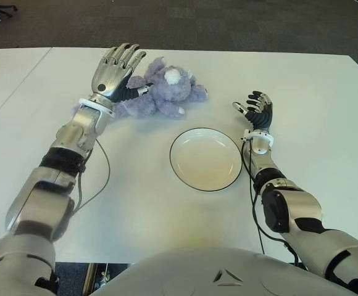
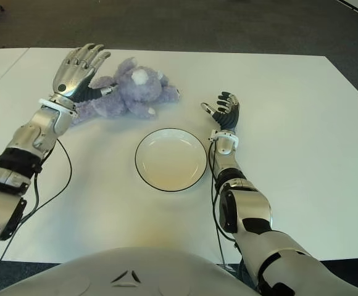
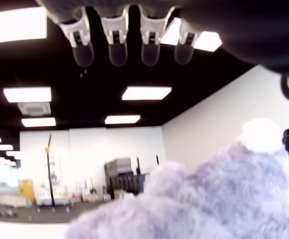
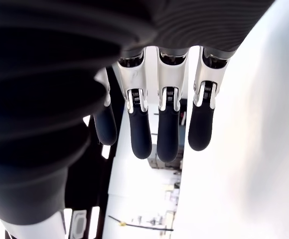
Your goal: Put the doll into the plate.
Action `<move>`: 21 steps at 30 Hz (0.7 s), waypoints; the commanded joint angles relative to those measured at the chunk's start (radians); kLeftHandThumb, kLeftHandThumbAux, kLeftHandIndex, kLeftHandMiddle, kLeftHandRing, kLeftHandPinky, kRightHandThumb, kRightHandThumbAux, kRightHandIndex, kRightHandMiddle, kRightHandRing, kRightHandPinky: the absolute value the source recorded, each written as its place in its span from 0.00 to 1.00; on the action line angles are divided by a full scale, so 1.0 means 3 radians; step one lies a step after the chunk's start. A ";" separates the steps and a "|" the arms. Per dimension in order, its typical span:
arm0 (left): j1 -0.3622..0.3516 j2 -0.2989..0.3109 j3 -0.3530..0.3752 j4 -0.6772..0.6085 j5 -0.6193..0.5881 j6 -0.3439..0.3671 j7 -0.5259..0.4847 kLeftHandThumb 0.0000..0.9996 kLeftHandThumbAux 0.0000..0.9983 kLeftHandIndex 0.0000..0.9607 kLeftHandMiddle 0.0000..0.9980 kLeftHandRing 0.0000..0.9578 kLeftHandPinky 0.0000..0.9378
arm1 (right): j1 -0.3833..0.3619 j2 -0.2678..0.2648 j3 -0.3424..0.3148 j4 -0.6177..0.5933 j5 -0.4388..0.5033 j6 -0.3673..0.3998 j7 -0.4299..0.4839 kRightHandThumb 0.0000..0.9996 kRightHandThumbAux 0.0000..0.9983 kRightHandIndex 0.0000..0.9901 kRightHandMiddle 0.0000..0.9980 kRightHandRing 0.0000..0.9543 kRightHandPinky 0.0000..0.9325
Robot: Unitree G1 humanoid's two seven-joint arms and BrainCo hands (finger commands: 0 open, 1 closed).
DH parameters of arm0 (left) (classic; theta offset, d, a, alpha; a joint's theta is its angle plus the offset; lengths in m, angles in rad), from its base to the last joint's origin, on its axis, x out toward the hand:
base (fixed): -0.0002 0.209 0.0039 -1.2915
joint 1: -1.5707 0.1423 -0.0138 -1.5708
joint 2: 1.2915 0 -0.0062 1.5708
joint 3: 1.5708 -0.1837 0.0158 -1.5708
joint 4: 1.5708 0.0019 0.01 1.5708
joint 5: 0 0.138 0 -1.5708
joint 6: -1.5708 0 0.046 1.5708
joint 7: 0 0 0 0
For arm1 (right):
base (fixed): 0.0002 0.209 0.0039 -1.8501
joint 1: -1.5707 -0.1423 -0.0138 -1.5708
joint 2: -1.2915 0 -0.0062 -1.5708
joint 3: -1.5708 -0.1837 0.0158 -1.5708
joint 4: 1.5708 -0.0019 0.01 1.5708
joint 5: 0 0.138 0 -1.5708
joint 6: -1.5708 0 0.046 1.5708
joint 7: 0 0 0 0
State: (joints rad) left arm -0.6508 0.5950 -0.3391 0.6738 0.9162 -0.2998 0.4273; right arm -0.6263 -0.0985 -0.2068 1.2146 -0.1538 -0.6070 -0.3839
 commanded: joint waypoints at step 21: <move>-0.1224 -0.0716 -0.0262 0.2329 -0.0407 0.0355 -0.1789 0.26 0.32 0.00 0.00 0.00 0.00 | 0.0759 0.0186 -0.0060 0.0457 0.0067 0.0244 0.0091 0.00 0.86 0.28 0.33 0.36 0.35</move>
State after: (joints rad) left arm -1.0281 0.4061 -0.3779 1.2972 0.7848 -0.2607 -0.0505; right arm -0.6254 -0.0977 -0.2158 1.2152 -0.1522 -0.6070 -0.3756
